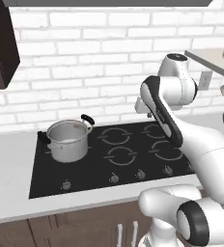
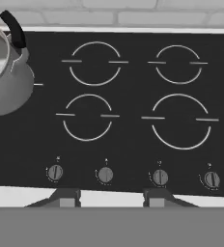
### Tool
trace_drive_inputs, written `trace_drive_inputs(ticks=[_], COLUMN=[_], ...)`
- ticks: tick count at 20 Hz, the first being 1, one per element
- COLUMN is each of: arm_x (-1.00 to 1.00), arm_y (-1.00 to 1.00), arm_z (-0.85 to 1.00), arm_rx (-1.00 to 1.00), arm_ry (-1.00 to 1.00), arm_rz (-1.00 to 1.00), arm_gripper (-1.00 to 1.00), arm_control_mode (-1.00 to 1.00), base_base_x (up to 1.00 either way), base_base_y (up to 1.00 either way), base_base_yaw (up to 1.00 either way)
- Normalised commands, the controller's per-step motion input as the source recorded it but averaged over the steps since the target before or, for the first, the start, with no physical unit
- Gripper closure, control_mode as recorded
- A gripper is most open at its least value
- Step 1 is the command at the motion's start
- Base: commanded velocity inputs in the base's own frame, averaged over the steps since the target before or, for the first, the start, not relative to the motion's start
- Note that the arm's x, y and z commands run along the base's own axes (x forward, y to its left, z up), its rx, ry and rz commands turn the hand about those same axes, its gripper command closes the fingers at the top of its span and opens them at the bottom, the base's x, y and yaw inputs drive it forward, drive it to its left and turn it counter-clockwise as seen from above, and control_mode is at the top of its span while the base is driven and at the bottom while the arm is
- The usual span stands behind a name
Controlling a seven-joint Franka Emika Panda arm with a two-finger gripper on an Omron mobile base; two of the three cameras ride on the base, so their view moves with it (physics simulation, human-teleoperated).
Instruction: Put the squash and onion in the pot. Retrieve the spatula and lightly stir the vegetables in the pot.
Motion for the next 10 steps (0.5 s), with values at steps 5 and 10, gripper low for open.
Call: trace_drive_inputs(ticks=[5,10], arm_x=[0.00,0.00], arm_y=[0.00,0.00], arm_z=[0.00,0.00], arm_rx=[0.00,0.00], arm_ry=[0.00,0.00], arm_rz=[0.00,0.00], arm_gripper=[-1.00,-1.00], arm_control_mode=[1.00,1.00], base_base_x=[0.00,-0.01], base_base_y=[-0.35,-0.95], base_base_yaw=[0.02,0.00])
